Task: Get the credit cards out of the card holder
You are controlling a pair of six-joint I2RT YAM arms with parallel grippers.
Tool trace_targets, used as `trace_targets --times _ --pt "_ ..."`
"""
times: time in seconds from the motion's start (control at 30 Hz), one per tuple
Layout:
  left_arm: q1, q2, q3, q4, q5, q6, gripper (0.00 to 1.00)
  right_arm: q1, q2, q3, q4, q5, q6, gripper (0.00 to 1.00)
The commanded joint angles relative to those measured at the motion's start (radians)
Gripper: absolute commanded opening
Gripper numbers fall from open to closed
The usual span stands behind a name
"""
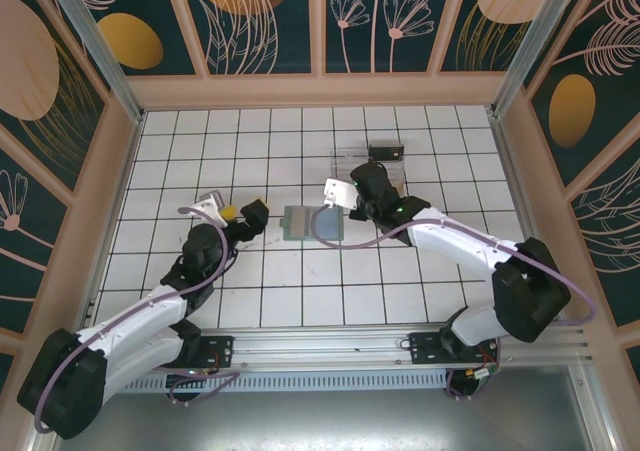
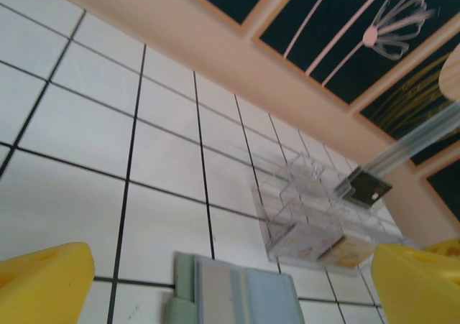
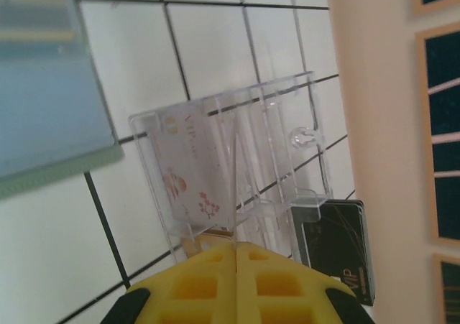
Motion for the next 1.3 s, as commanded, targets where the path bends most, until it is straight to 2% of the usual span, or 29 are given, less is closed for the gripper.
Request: trace_targets --times 0.0,0.13,0.5,1.27 --pt "0.005 -0.033 -0.022 0.032 -0.075 -0.014 0.99 -0.011 0.042 0.010 0.020 0.016 -0.177 0.00" --pt "0.005 -0.050 -0.021 0.023 -0.072 -0.026 0.99 -0.025 0.112 0.050 -0.013 0.010 -0.209 0.00" --pt "0.005 -0.080 -0.021 -0.004 -0.095 -0.029 0.99 -0.070 0.244 0.143 -0.013 -0.021 -0.147 0.00" --pt "0.005 -0.069 -0.020 -0.009 -0.097 -0.037 0.99 -0.057 0.319 0.193 -0.018 -0.038 -0.108 0.00"
